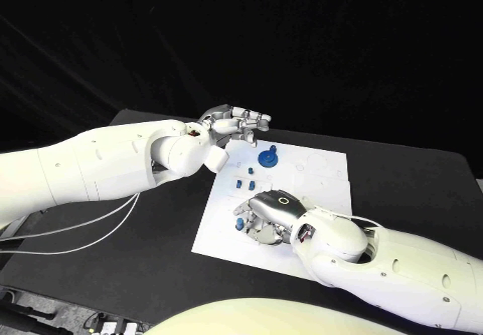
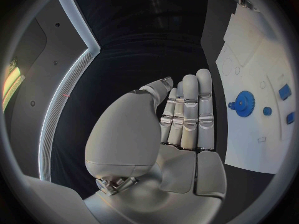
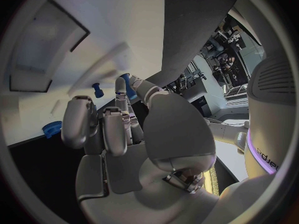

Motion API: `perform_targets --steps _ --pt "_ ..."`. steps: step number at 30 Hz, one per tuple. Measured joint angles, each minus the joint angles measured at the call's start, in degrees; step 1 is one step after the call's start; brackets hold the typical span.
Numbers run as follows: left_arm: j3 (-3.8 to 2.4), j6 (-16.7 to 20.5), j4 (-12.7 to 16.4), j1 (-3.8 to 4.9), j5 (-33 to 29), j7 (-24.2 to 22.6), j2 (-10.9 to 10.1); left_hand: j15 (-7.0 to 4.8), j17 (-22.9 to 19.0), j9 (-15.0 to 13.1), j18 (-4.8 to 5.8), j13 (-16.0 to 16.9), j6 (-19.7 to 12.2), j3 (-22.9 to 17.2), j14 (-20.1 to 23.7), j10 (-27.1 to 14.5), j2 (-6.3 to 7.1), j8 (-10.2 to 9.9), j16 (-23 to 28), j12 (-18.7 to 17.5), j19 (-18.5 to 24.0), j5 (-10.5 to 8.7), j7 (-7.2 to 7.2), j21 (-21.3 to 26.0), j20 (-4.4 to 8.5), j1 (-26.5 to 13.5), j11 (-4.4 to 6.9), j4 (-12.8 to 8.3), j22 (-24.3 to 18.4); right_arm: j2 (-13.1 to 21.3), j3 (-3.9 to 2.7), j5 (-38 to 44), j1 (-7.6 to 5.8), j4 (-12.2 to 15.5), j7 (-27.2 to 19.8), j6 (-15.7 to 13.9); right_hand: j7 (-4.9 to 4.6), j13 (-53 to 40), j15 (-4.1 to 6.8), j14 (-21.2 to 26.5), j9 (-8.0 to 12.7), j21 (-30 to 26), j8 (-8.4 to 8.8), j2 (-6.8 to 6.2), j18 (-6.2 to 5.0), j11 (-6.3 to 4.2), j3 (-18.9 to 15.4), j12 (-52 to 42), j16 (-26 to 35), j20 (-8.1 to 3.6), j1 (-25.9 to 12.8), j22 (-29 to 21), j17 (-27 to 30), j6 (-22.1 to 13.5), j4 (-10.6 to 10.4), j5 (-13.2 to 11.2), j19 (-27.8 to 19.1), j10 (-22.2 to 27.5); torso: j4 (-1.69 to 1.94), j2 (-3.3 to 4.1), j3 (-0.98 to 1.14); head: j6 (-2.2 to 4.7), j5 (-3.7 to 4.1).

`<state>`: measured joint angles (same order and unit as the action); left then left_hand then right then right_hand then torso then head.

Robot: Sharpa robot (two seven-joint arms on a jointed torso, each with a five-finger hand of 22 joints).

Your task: Assemble the parts on the task board

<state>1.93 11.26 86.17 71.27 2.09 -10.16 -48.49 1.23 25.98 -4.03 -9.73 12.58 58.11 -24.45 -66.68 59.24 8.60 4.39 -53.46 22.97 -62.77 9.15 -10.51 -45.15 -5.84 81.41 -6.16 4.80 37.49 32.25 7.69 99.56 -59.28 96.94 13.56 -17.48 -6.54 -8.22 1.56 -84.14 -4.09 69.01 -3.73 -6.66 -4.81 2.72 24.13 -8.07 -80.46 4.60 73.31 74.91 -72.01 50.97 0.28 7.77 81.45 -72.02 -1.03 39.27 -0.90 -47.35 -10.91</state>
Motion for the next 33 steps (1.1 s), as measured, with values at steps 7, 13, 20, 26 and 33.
perform_targets --steps 7,13,20,26,33 --pt "0.0 -0.01 0.01 0.0 0.0 0.06 -0.34 0.0 0.0 0.0 0.01 0.0 0.0 0.0 0.0 0.0 0.0 0.0 0.0 0.0 0.0 0.0 0.0 0.0 0.0 0.0 0.0 0.0 0.0 5.77 -0.49 -0.05 -0.62 5.38 0.08 -2.26 -0.07 -0.22 0.0 0.0 -0.09 -0.35 0.0 -0.54 0.0 0.0 -0.26 0.28 0.0 0.0 -0.06 0.0 0.27 0.07 -0.22 -0.38 0.0 0.0 -0.05 -0.06 0.0 0.24 0.35" --pt "0.0 -0.02 -0.04 0.0 0.0 0.09 -0.56 0.0 0.01 0.0 0.01 -0.02 0.0 0.0 0.0 -0.18 0.0 0.0 0.0 0.0 0.0 0.0 0.0 0.0 0.0 0.0 0.18 0.0 0.0 14.93 -0.93 -5.12 -3.74 10.35 -0.24 -5.73 -0.93 -3.3 0.0 0.0 -1.93 -2.81 -4.25 -2.29 -0.01 -0.12 -3.39 -4.16 1.38 0.0 -1.38 -0.01 2.24 7.93 -1.22 0.29 -0.62 -5.45 -0.13 -0.18 -0.03 0.92 1.96" --pt "0.02 -0.02 -0.14 0.0 0.0 0.14 -0.77 0.2 0.01 0.0 0.01 -0.05 0.0 0.0 0.2 -0.21 0.0 0.0 0.0 0.0 0.0 0.0 0.0 0.0 0.0 0.0 0.21 0.0 0.0 26.02 -0.78 -20.18 -5.81 13.53 -0.51 -6.66 2.36 -63.47 1.96 0.11 -10.46 1.45 -14.48 -0.77 -0.01 -3.03 -18.67 -64.91 -4.67 -1.9 -5.44 0.04 -2.91 9.28 -4.61 7.88 1.29 -10.21 -0.54 -0.55 -0.15 1.49 5.19" --pt "0.04 -0.03 -0.06 -0.01 0.0 0.17 -0.96 0.19 0.01 0.0 0.01 -0.05 0.0 0.0 0.19 -0.21 0.0 0.0 0.0 0.0 0.0 0.0 0.0 0.0 0.0 0.0 0.21 0.0 0.01 32.01 -0.02 -24.88 -5.75 15.88 0.96 -6.47 2.21 -66.74 1.96 0.12 -17.73 3.43 -20.68 1.08 0.89 -2.74 -24.0 -74.38 -6.66 -1.88 -4.98 0.04 -2.95 5.86 -5.96 8.79 1.92 -11.59 -0.88 -0.81 -0.19 1.54 7.66" --pt "0.09 -0.03 -0.06 -0.03 0.0 0.19 -1.1 0.2 0.01 0.0 0.01 -0.04 0.01 0.16 0.2 -0.21 0.0 0.0 0.0 0.0 0.0 0.0 0.0 0.0 0.0 0.0 0.21 -0.16 -0.05 34.38 0.47 -23.57 -4.67 17.32 5.2 -6.18 1.79 -66.74 1.95 0.11 -20.3 3.86 -21.55 1.76 0.9 -2.55 -26.61 -73.99 -7.1 -1.84 -5.67 0.03 -2.94 3.36 -7.92 10.24 2.29 -11.75 -1.3 -1.08 -0.17 1.2 9.6"
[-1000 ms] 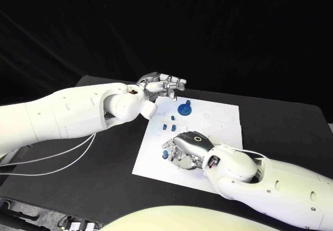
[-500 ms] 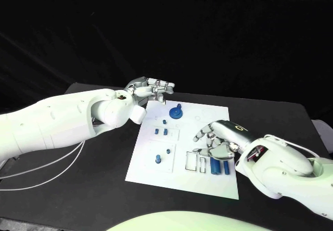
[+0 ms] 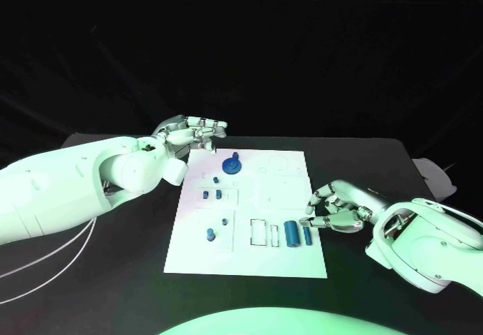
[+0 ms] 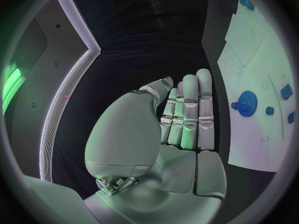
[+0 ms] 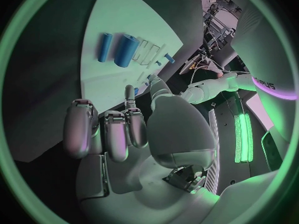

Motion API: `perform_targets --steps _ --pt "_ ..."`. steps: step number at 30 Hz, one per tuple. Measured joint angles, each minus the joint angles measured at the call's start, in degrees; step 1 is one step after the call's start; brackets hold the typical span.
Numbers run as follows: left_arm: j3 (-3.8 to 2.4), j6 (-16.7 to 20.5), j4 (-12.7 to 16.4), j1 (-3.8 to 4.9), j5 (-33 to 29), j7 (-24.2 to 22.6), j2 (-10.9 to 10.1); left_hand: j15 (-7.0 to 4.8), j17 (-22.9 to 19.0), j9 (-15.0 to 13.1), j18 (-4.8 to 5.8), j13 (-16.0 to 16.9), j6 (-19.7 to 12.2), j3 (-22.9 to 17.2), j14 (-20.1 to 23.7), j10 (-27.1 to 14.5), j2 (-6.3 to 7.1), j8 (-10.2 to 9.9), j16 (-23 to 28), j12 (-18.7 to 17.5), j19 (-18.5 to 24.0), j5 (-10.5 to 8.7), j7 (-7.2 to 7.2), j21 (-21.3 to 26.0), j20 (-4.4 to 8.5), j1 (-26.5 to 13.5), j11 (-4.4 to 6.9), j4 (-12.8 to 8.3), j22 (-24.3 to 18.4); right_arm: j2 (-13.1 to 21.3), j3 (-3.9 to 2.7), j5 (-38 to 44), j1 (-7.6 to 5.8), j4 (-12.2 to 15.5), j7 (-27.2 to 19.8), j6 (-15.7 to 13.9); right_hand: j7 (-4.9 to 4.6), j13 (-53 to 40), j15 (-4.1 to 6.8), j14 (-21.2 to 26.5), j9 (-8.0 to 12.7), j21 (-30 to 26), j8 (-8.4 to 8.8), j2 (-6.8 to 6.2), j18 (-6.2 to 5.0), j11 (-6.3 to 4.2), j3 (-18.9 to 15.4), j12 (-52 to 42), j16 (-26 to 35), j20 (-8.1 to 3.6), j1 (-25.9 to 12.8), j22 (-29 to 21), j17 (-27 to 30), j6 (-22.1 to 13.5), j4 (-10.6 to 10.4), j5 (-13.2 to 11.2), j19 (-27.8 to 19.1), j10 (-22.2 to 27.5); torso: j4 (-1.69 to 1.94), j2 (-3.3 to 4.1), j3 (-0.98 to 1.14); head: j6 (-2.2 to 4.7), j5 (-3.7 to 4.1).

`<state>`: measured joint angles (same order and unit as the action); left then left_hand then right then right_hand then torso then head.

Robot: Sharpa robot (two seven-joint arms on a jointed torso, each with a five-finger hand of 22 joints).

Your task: Assemble the parts on the task board

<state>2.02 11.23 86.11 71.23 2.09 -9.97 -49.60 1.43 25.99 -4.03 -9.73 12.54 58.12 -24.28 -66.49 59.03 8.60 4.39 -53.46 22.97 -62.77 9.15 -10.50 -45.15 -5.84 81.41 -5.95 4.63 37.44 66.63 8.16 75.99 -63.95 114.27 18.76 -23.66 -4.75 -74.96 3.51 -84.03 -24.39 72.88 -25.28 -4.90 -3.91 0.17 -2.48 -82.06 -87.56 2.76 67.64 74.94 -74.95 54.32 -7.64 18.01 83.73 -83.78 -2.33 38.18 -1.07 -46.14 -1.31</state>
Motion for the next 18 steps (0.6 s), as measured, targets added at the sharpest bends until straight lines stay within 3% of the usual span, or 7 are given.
perform_targets --steps 6,11,18 --pt "0.01 -0.03 0.0 0.0 0.0 0.01 -0.03 0.0 0.0 0.0 0.0 0.0 0.0 0.15 0.0 0.0 0.0 0.0 0.0 0.0 0.0 0.0 0.0 0.0 0.0 0.0 0.0 0.16 0.0 -1.56 0.1 3.71 1.89 -0.44 3.93 -0.01 -0.25 0.0 0.0 0.0 -1.29 -0.25 0.0 0.59 -0.01 0.51 -2.36 0.65 0.0 0.0 -0.59 0.0 0.01 -1.2 -2.36 1.91 0.0 0.51 -0.07 -0.05 0.01 -0.14 0.79" --pt "0.03 -0.03 0.04 0.0 0.0 0.03 -0.16 0.0 0.01 0.0 0.0 0.0 0.0 0.15 0.0 0.0 0.0 0.0 0.0 0.0 0.0 0.0 0.0 0.0 0.0 0.0 0.0 0.16 0.0 -3.95 0.19 7.05 3.42 -1.42 6.83 -0.15 -0.24 0.01 0.0 0.0 -1.74 -0.44 0.0 0.59 0.0 0.5 -3.6 0.95 0.0 0.0 -0.59 -0.01 0.01 -1.6 -3.6 2.3 0.0 0.5 -0.05 0.01 0.04 -0.33 0.9" --pt "0.04 -0.05 0.1 -0.02 0.0 0.05 -0.28 0.0 -0.01 0.0 0.0 0.01 0.0 0.15 0.0 0.0 0.0 0.0 0.0 0.0 0.0 0.0 0.0 0.0 0.0 0.0 0.0 0.16 0.0 -5.95 0.18 10.53 4.27 -2.97 9.91 -0.32 -0.42 0.01 -0.01 0.0 -1.8 -0.73 0.0 0.59 -0.01 0.7 -4.19 1.2 0.0 0.0 -0.59 -0.01 0.01 -1.78 -4.2 2.62 -0.01 0.73 -0.05 0.04 0.01 -0.68 0.7"
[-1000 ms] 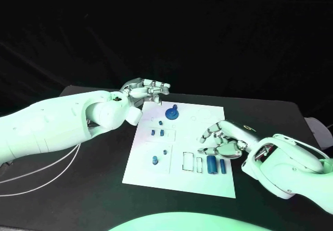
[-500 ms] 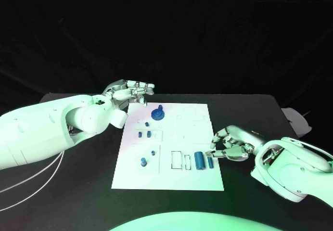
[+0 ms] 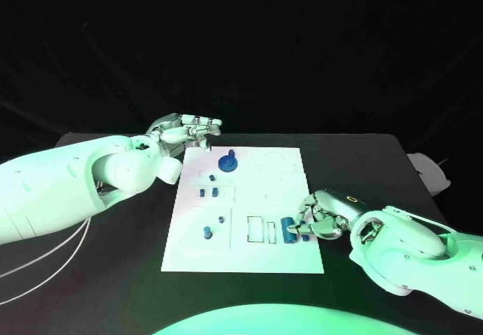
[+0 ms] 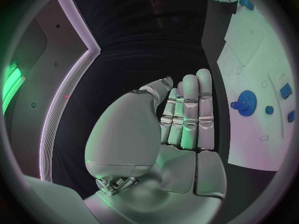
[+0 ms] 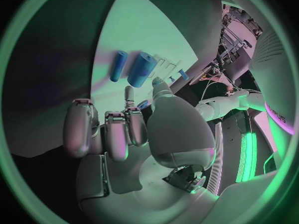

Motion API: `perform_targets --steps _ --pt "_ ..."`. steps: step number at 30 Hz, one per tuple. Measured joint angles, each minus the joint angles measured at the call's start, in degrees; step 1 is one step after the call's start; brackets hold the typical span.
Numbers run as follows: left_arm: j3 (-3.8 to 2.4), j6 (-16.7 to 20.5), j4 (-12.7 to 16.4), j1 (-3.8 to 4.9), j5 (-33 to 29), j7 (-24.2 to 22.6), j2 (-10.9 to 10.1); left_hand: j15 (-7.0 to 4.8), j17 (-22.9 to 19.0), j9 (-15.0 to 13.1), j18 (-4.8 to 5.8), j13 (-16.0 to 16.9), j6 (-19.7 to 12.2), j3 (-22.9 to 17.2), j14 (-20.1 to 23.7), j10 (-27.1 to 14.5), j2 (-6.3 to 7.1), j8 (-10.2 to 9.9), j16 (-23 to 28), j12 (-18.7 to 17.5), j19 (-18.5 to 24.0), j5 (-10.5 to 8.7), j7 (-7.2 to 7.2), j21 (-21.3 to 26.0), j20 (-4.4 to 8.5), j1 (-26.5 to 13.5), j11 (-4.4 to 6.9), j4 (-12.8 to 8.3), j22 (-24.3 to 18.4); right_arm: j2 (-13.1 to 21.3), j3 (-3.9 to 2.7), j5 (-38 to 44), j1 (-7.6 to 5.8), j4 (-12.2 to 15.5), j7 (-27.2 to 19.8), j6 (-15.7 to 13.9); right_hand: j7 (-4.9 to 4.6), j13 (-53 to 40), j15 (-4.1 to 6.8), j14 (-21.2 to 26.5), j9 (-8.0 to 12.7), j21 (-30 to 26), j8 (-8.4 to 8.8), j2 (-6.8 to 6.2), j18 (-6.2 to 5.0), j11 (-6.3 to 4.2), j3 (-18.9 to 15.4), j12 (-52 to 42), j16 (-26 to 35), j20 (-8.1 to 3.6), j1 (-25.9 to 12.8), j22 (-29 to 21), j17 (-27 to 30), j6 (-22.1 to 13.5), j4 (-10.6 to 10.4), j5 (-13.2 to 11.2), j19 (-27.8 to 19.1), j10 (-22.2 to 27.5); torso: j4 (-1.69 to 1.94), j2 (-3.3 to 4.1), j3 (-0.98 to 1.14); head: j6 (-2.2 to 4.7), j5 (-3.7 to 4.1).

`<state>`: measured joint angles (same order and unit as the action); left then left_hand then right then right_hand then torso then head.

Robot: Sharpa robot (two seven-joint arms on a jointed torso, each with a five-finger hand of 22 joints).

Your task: Assemble the parts on the task board

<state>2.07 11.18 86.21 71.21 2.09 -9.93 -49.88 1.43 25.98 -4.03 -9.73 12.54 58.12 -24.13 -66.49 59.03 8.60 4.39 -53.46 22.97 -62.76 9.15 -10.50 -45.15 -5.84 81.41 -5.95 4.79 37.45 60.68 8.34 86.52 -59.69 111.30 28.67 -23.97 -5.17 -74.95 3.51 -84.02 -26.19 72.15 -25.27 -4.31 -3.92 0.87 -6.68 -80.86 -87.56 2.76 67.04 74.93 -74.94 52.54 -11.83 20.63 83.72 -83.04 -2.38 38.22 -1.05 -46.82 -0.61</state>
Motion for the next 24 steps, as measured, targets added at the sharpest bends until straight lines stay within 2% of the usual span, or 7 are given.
perform_targets --steps 10,24 --pt "0.0 -0.08 0.08 0.0 0.0 0.05 -0.05 0.0 -0.03 0.0 0.01 0.0 0.0 0.0 0.0 0.0 0.0 0.0 0.0 0.0 0.0 0.0 0.0 0.0 0.0 0.0 0.0 0.0 0.0 -2.52 -0.01 2.72 0.83 -1.33 2.3 0.39 0.0 0.01 0.0 0.0 0.0 -0.38 0.0 0.23 -0.01 0.02 -0.52 0.34 0.0 0.0 -0.23 -0.01 0.01 0.0 -1.32 0.0 0.0 0.39 -0.01 -0.04 0.01 -0.28 -0.23" --pt "0.01 -0.13 0.29 0.0 0.0 0.1 -0.39 0.0 -0.03 0.0 0.01 0.0 -0.2 0.0 0.0 0.0 0.0 0.0 0.0 0.0 0.0 0.0 0.2 0.23 0.0 0.0 0.0 0.0 -0.05 -4.02 -0.01 4.26 1.62 -2.98 3.3 2.37 0.0 0.02 0.0 0.0 0.02 -0.64 0.0 0.23 -0.01 0.01 -1.05 0.34 0.0 0.22 -0.23 -0.02 0.01 0.0 -2.65 0.0 -0.22 0.39 -0.01 0.01 0.02 -0.79 -0.47"
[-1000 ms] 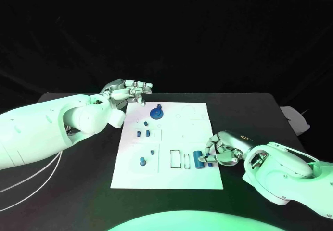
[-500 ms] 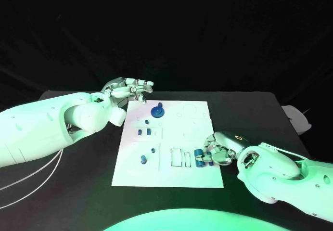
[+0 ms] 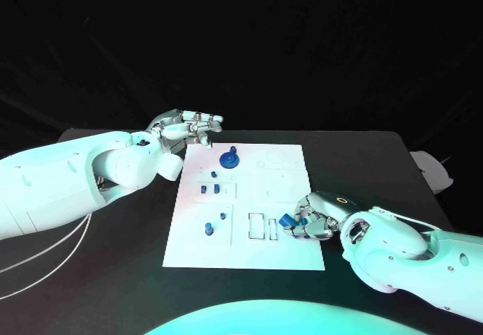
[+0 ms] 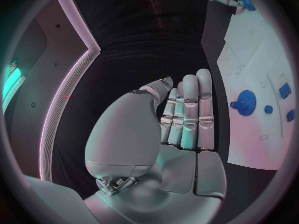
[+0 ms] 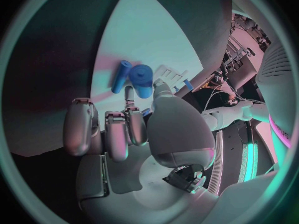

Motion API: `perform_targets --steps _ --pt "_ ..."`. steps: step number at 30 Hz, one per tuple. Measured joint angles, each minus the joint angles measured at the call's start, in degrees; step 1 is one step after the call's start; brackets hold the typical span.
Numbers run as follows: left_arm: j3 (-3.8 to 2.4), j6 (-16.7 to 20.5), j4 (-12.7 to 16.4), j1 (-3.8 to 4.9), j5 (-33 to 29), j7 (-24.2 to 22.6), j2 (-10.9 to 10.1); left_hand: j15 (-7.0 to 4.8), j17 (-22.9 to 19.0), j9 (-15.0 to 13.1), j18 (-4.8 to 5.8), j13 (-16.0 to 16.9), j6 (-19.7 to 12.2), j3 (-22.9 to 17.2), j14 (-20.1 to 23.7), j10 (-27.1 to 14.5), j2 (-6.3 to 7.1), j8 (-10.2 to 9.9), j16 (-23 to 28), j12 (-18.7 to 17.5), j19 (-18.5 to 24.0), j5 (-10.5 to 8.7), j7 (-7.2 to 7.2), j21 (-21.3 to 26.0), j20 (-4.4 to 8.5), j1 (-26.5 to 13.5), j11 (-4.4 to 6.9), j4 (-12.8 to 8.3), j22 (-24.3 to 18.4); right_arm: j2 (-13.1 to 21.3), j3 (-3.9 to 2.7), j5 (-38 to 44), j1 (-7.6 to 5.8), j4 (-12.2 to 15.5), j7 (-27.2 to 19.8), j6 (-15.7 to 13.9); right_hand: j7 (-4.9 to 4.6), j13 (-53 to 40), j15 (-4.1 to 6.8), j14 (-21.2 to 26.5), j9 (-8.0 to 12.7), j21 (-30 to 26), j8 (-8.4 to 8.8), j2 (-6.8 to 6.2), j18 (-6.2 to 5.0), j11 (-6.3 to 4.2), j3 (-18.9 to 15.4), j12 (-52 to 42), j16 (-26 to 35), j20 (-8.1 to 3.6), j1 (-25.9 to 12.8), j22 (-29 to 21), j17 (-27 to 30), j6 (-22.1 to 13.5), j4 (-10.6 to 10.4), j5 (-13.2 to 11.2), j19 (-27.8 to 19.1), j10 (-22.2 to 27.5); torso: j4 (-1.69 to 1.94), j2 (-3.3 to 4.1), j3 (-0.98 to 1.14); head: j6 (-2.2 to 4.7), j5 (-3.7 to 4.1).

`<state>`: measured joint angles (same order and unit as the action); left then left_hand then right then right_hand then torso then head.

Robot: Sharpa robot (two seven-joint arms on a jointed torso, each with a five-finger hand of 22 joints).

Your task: Assemble the parts on the task board

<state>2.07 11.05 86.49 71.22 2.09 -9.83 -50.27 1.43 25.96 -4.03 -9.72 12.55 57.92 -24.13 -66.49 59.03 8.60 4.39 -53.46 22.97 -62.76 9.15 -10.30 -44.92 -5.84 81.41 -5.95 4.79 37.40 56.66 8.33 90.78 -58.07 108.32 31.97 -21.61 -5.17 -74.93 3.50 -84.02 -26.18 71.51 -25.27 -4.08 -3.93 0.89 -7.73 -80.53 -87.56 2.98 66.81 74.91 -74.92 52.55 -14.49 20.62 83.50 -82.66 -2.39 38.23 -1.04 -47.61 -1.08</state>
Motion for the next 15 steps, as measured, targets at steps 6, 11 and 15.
perform_targets --steps 6,11,15 --pt "0.0 -0.02 0.08 0.0 0.0 0.04 -0.1 0.0 0.0 0.0 0.0 0.0 0.0 0.0 0.0 0.0 0.0 0.0 0.0 0.0 0.0 0.0 0.0 0.0 0.0 0.0 0.0 0.0 0.0 -0.63 -0.01 0.71 0.31 -0.61 0.3 1.1 0.18 0.0 0.0 0.0 -0.17 0.0 -0.02 0.0 0.0 0.0 0.0 0.0 0.0 0.0 0.0 0.0 0.0 0.18 -0.32 0.0 0.0 0.0 -0.01 -0.02 0.0 -0.14 -0.07" --pt "0.0 -0.06 0.12 0.0 0.0 0.11 -0.16 0.0 0.0 0.0 0.0 0.0 0.0 0.0 0.0 0.0 0.0 0.0 0.0 0.0 0.0 0.0 0.0 0.0 0.0 0.0 0.0 0.0 0.0 -1.14 -0.22 1.41 0.68 -0.72 0.37 1.44 0.46 0.01 0.0 0.0 -0.25 0.0 -0.25 0.52 0.0 0.0 -0.1 0.0 0.0 0.0 0.52 0.0 0.01 0.49 -0.42 0.02 0.0 0.0 -0.01 -0.03 0.03 -0.26 -0.14" --pt "0.0 -0.09 0.19 0.0 0.0 0.16 -0.23 0.0 0.01 0.0 0.0 0.0 0.0 0.0 0.0 0.0 0.0 0.0 0.0 0.0 0.0 0.0 0.0 -0.01 0.0 0.0 0.0 0.0 0.0 -1.24 -0.28 1.82 0.82 -0.76 0.41 1.27 0.67 0.01 0.0 0.0 -0.25 0.2 -0.24 1.5 -0.01 -0.32 0.07 0.0 0.0 0.0 1.5 -0.01 0.01 1.48 -0.71 1.03 0.0 -0.32 -0.01 -0.04 0.03 -0.29 -0.22"
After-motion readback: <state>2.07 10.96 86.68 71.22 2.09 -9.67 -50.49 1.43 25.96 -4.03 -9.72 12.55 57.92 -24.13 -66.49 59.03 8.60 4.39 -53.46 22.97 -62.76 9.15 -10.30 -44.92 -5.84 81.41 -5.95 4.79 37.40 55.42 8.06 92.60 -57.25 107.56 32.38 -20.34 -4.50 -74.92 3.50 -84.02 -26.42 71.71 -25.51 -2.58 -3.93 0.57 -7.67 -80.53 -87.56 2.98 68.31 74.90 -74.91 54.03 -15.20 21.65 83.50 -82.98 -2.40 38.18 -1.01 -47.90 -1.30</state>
